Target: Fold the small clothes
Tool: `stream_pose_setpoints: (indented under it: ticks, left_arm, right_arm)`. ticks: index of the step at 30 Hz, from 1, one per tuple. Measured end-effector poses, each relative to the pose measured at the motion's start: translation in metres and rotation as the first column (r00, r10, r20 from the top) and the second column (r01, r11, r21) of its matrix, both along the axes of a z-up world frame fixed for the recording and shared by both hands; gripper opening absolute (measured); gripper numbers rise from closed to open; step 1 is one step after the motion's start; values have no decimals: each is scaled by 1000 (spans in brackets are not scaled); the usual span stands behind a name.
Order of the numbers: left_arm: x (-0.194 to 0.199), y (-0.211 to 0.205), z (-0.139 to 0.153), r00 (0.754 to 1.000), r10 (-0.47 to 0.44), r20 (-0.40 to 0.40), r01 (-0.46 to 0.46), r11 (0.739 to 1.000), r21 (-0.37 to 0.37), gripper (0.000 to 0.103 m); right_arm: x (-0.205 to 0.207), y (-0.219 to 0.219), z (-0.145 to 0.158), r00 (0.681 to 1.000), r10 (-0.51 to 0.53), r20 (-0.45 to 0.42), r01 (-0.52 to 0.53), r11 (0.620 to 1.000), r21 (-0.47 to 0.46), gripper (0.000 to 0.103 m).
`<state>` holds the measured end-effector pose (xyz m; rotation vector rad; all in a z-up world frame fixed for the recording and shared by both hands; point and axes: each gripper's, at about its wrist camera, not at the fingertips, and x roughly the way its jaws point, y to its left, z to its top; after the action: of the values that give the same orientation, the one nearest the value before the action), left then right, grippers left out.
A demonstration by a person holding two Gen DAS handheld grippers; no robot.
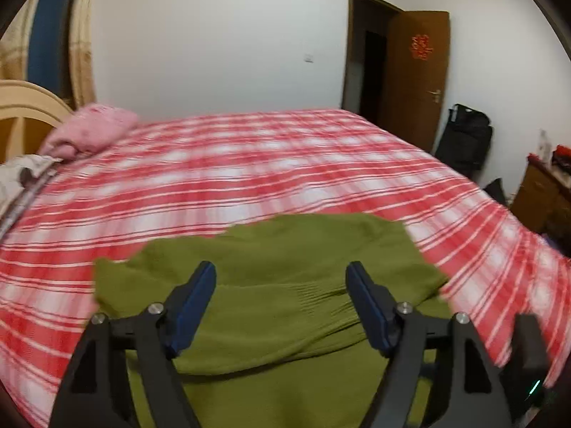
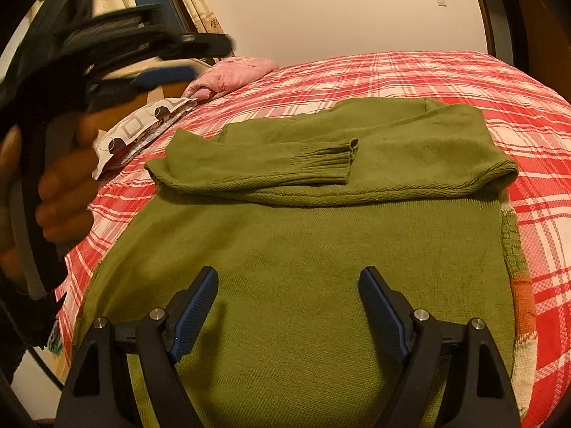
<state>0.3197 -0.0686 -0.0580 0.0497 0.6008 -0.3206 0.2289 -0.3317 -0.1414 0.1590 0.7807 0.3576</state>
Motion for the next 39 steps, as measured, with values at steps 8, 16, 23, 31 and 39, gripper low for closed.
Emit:
stream_pose_setpoints:
  ticks: [8, 16, 23, 31, 39]
  left_arm:
    - [-5, 108, -50, 957, 289, -12, -283, 945, 164, 78]
    - [23, 156, -93, 882, 439, -170, -422, 897, 132, 79]
    - [34, 163, -101, 869, 452, -202, -437, 892, 116, 79]
    - [40, 171, -103, 887, 397, -237, -405, 914, 14, 79]
    - [21, 154, -93, 926, 337, -172, -342, 940, 2, 91]
  right_arm:
    - [1, -12, 11, 999, -43, -2, 43, 998, 55, 82]
    - [60, -22, 42, 993, -105, -52, 107, 994, 28, 82]
    - [123, -8, 31, 980, -116, -164, 111, 993, -38, 69]
    - [158, -3, 9, 966, -138, -218, 137, 990, -22, 56]
    - [166, 12, 6, 976, -78, -204, 68, 996, -57, 14]
